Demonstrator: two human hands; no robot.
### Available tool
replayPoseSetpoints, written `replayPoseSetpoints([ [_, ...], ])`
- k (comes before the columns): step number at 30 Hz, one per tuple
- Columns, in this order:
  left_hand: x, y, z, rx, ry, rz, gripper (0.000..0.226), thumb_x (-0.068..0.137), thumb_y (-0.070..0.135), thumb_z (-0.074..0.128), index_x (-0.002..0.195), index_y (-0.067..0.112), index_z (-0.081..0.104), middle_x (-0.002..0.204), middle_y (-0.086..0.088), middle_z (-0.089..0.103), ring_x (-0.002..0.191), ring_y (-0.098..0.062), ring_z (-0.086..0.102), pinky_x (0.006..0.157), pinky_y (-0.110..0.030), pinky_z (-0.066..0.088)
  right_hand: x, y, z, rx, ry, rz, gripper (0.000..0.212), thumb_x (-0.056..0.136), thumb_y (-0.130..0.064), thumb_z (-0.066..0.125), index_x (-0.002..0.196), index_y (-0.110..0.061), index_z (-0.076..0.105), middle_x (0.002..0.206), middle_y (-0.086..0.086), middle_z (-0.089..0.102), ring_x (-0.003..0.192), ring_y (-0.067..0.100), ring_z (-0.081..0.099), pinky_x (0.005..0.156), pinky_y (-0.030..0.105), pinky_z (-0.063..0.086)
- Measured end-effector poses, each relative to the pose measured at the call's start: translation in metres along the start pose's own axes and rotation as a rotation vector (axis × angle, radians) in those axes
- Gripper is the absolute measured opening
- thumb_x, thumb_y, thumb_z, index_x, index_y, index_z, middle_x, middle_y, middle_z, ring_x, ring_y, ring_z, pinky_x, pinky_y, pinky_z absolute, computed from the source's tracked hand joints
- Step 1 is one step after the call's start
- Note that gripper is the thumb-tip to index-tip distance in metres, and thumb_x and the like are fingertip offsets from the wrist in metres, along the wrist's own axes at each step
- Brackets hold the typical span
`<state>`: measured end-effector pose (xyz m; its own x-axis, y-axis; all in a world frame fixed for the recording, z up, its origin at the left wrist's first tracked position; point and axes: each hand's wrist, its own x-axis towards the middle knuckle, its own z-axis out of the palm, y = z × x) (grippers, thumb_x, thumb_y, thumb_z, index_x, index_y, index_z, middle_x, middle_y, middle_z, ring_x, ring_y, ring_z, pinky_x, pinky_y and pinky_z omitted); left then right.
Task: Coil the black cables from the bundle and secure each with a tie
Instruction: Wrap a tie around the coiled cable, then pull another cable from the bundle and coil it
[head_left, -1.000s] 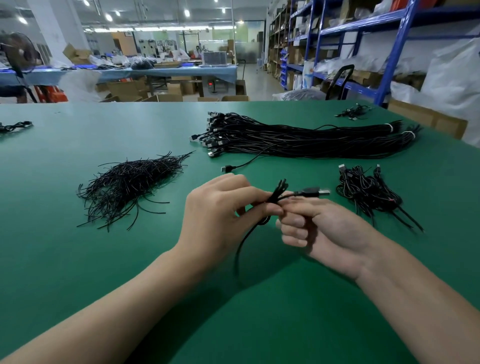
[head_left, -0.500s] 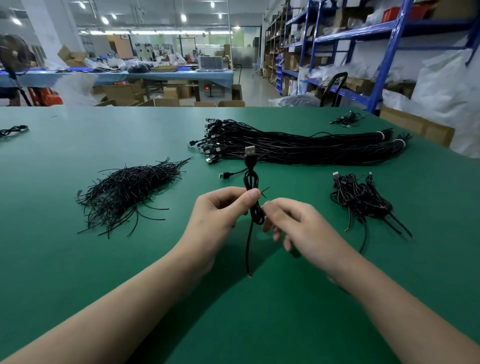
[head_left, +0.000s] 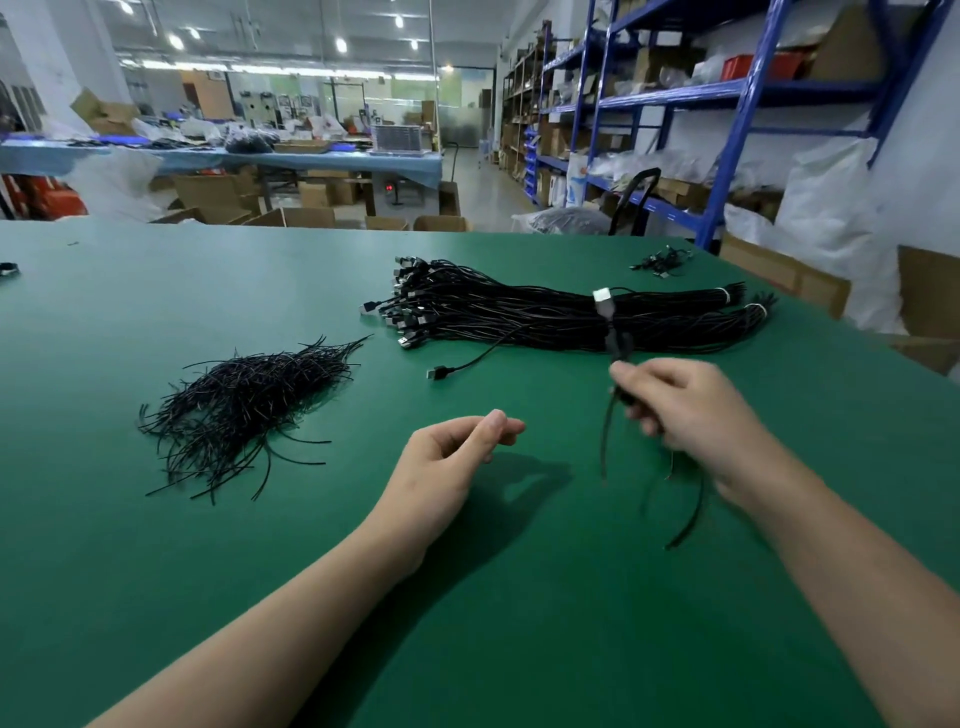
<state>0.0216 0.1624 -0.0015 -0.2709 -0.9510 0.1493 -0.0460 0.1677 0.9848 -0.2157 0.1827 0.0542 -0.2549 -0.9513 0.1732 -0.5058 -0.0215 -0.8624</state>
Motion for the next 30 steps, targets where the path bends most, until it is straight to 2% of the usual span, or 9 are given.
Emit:
replayPoseSetpoints([
  [4,0.002,-0.004,0.0,0.061,-0.025,0.027,0.028,0.1,0.051,0.052,0.098,0.041,0.078,0.102,0.017,0.075,0.081,0.011,0.059,0.073,-0.016,0.041,0.036,0.018,-0.05,-0.501,0.231,0.034,0.038,0.092,-0.052,0.062,0.079,-0.018,0.073,0.072,-0.001,0.07,0.069,0.014,0.063,0.061,0.029,0.048],
  [6,0.003,-0.007,0.0,0.083,-0.031,0.047,0.027,0.101,0.05,0.052,0.098,0.041,0.078,0.101,0.018,0.075,0.083,0.011,0.06,0.07,-0.008,0.041,0.052,0.029,-0.062,-0.654,0.228,0.132,0.049,0.093,-0.051,0.062,0.088,-0.004,0.075,0.083,0.015,0.074,0.077,0.029,0.068,0.072,0.038,0.056],
  [9,0.003,-0.009,0.0,0.098,-0.032,0.073,0.027,0.103,0.044,0.053,0.097,0.039,0.078,0.098,0.017,0.075,0.084,0.01,0.061,0.071,-0.003,0.04,0.064,0.041,-0.064,-0.793,0.13,0.27,0.057,0.093,-0.051,0.061,0.102,0.004,0.073,0.099,0.019,0.075,0.09,0.035,0.07,0.083,0.042,0.057],
  [13,0.004,-0.011,-0.001,0.17,-0.019,0.092,0.025,0.103,0.041,0.054,0.098,0.037,0.078,0.098,0.017,0.074,0.091,0.004,0.062,0.084,-0.013,0.045,0.068,0.05,-0.059,-0.887,0.044,0.305,0.062,0.096,-0.058,0.054,0.082,0.0,0.071,0.076,0.013,0.07,0.072,0.031,0.066,0.069,0.035,0.055],
  [16,0.005,-0.01,-0.002,0.269,0.023,0.116,0.018,0.101,0.036,0.059,0.101,0.033,0.077,0.098,0.019,0.073,0.095,0.004,0.062,0.08,-0.01,0.043,0.064,0.043,-0.061,-1.03,0.075,0.315,0.066,0.095,-0.068,0.046,0.061,-0.011,0.047,0.058,0.002,0.05,0.053,0.022,0.053,0.05,0.024,0.035],
  [19,0.015,-0.008,-0.006,0.42,0.058,0.113,0.014,0.098,0.035,0.063,0.106,0.032,0.074,0.101,0.017,0.071,0.094,0.004,0.06,0.075,-0.009,0.043,0.06,0.032,-0.064,-1.088,0.167,0.166,0.063,0.095,-0.066,0.048,0.068,-0.01,0.06,0.063,0.002,0.055,0.058,0.024,0.056,0.05,0.024,0.041],
  [23,0.054,-0.005,-0.017,0.771,0.02,0.15,0.033,0.097,0.038,0.063,0.128,0.025,0.065,0.125,0.006,0.061,0.114,-0.01,0.057,0.101,-0.031,0.046,0.048,0.005,-0.034,-0.915,0.244,-0.285,0.038,0.1,-0.045,0.055,0.086,-0.017,0.076,0.081,0.001,0.068,0.077,0.025,0.063,0.062,0.034,0.054],
  [27,0.105,-0.008,-0.026,1.096,0.092,0.116,0.049,0.101,0.035,0.057,0.147,0.019,0.05,0.15,-0.003,0.047,0.137,-0.027,0.039,0.112,-0.041,0.036,0.041,-0.013,0.023,-0.88,-0.04,-0.366,0.04,0.106,-0.034,0.042,0.095,-0.01,0.072,0.1,0.007,0.07,0.097,0.031,0.064,0.082,0.041,0.052],
  [30,0.129,-0.018,-0.027,1.238,0.095,0.014,0.05,0.103,0.038,0.052,0.148,0.018,0.048,0.151,-0.007,0.046,0.137,-0.032,0.038,0.109,-0.046,0.039,0.045,-0.01,0.066,-0.867,-0.259,-0.33,0.042,0.107,-0.037,0.038,0.135,-0.014,0.059,0.139,0.008,0.059,0.131,0.028,0.051,0.106,0.041,0.043],
])
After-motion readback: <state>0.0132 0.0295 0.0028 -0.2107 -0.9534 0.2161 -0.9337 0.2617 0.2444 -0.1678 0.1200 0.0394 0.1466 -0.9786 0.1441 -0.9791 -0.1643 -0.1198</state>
